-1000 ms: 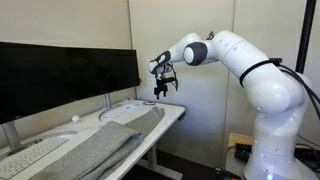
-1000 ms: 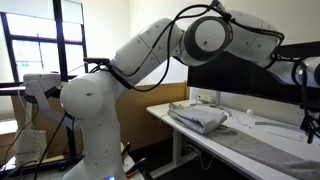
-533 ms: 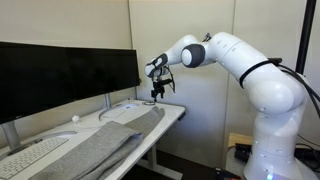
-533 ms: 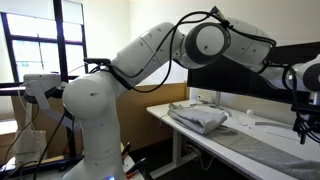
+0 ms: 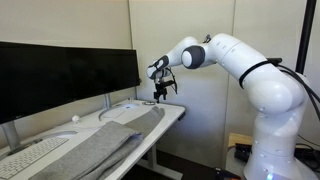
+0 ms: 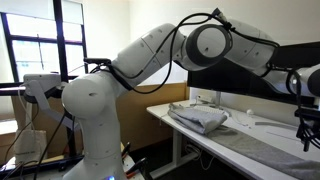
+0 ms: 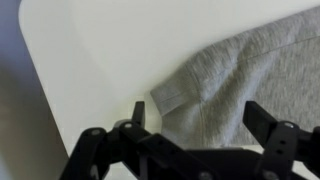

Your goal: Fold the towel on the table

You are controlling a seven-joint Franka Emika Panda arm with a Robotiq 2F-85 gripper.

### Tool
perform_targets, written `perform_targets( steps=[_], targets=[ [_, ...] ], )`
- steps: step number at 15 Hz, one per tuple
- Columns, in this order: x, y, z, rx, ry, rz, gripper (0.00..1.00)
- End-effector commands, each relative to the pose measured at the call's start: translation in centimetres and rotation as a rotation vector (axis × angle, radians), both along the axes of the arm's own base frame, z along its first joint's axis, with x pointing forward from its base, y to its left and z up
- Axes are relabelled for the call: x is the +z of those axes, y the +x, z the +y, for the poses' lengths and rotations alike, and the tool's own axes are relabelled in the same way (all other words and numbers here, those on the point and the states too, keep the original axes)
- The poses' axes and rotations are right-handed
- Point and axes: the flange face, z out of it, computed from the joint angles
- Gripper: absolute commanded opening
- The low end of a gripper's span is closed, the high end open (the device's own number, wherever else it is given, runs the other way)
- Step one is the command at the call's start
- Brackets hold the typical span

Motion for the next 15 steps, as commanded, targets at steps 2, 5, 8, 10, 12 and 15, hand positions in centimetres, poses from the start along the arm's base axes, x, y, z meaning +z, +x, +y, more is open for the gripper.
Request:
perform_targets(
  steps=[2, 5, 8, 10, 12, 15],
  targets=[
    [-2.3, -1.3, -1.4, -0.024, 0.058, -0.009, 1.00],
    [-4.2, -1.0, -1.0, -0.060, 0.124, -0.054, 1.00],
    [-5.7, -0.5, -0.3, -0.071, 0.150, -0.086, 1.00],
    [-6.5, -0.2, -0.1, -0.071, 0.152, -0.097, 1.00],
    [-7.0, -0.2, -0.2, -0.068, 0.145, -0.100, 1.00],
    [-7.2, -0.3, -0.6, -0.073, 0.129, -0.109, 1.00]
  ],
)
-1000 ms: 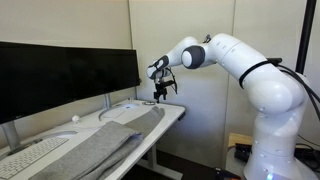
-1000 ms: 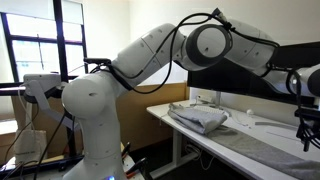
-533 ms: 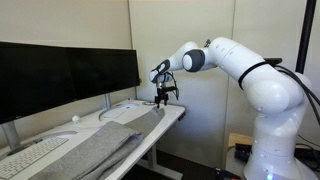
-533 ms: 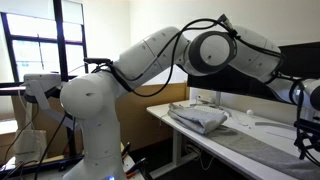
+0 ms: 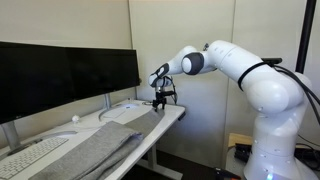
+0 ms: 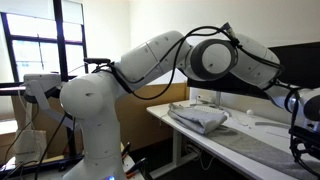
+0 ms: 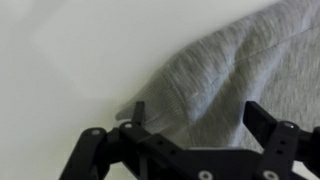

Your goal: Fold the towel on the table

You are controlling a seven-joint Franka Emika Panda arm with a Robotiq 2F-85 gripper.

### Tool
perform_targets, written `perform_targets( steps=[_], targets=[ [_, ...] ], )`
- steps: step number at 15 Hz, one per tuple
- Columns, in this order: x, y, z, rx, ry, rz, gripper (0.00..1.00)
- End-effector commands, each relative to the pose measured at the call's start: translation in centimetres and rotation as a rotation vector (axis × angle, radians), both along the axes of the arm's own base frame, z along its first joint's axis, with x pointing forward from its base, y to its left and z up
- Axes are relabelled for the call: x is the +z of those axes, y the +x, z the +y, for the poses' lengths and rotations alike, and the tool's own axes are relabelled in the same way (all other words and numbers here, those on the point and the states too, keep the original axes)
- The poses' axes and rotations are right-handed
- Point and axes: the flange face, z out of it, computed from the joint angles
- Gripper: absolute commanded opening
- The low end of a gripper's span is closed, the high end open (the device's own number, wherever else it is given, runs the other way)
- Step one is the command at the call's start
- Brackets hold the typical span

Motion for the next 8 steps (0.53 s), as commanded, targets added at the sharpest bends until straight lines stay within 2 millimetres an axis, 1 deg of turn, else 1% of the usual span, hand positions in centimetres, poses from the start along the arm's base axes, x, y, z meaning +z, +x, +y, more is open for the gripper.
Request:
perform_targets(
  steps=[1, 8],
  targets=[
    [0.1, -0.4, -0.8, -0.010, 0.002, -0.033, 1.00],
    [-1.5, -0.4, -0.8, -0.014, -0.003, -0.017, 1.00]
  ],
)
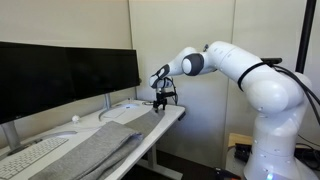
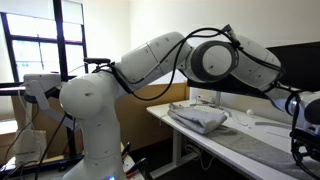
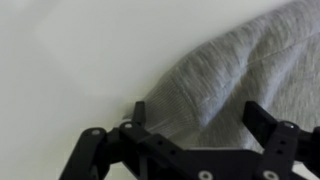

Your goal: Fold the towel on the table

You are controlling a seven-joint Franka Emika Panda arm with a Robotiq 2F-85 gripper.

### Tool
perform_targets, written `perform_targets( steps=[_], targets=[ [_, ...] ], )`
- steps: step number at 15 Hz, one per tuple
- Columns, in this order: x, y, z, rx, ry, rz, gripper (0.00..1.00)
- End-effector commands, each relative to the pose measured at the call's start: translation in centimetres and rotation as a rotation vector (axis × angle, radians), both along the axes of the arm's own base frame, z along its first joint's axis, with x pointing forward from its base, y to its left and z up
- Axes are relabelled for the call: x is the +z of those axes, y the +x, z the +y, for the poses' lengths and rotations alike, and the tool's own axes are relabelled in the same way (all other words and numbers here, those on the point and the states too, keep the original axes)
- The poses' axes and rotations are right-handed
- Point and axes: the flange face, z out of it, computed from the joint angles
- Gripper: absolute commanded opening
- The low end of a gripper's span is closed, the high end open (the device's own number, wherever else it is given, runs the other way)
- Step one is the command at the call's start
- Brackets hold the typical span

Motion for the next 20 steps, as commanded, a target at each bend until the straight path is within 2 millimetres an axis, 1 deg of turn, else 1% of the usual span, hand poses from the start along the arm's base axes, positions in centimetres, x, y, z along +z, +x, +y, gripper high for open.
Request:
perform_targets(
  steps=[1, 3, 4, 5, 7, 9, 10, 16, 18, 20],
  targets=[
    [-0.8, -0.2, -0.4, -0.007, 0.005, -0.009, 1.00],
    [-1.2, -0.2, -0.4, -0.008, 0.007, -0.002, 1.00],
    [-1.4, -0.3, -0.4, -0.005, 0.007, 0.009, 0.94],
    [-1.5, -0.3, -0.4, -0.003, 0.006, 0.010, 0.73],
    [-1.6, -0.2, -0.3, -0.009, 0.005, 0.007, 0.68],
    [-1.5, -0.2, -0.3, -0.009, 0.004, 0.006, 0.56],
    [-1.5, -0.2, -0.3, -0.009, 0.004, 0.007, 0.48],
    [-1.2, 0.2, 0.2, -0.006, 0.003, 0.002, 0.10],
    [-1.1, 0.2, 0.4, -0.008, 0.000, -0.003, 0.03],
    [-0.9, 0.3, 0.7, -0.009, -0.006, -0.008, 0.07]
  ],
)
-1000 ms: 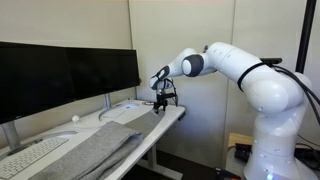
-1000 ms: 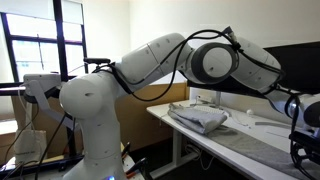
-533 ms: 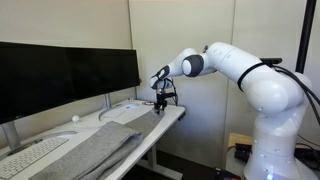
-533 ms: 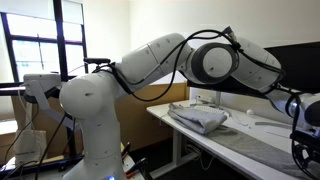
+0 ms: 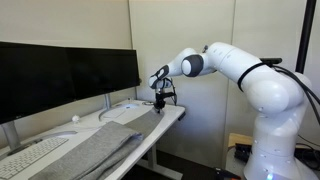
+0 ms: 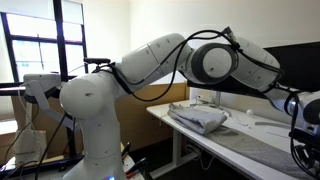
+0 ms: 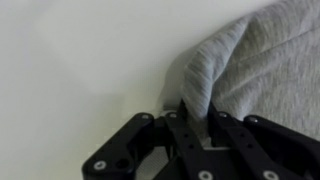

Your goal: Fold the towel on the table

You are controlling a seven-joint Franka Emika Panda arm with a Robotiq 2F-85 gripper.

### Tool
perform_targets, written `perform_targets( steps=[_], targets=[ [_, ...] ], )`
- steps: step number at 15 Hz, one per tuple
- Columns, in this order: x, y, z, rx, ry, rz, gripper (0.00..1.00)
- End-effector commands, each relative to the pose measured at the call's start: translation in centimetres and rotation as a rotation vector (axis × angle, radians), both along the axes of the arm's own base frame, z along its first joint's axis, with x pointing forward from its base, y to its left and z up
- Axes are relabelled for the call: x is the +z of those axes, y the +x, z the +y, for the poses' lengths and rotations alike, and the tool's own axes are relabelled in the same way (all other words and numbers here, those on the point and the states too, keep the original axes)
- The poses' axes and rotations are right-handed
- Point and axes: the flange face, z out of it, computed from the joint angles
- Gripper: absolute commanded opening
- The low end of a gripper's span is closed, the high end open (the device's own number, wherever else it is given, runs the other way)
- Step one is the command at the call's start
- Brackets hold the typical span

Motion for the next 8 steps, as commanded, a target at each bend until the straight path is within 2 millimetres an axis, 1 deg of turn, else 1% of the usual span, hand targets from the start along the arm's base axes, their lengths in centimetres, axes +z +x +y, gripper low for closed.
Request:
perform_targets(
  steps=[1, 5, 8],
  targets=[
    [-0.7, -0.2, 0.5, -0.013, -0.007, -0.007, 0.06],
    [0.0, 0.2, 1.9, -0.001, -0.020, -0.026, 0.07],
    [0.2, 1.1, 4.1, 0.018, -0.041, -0.052, 0.07]
  ],
)
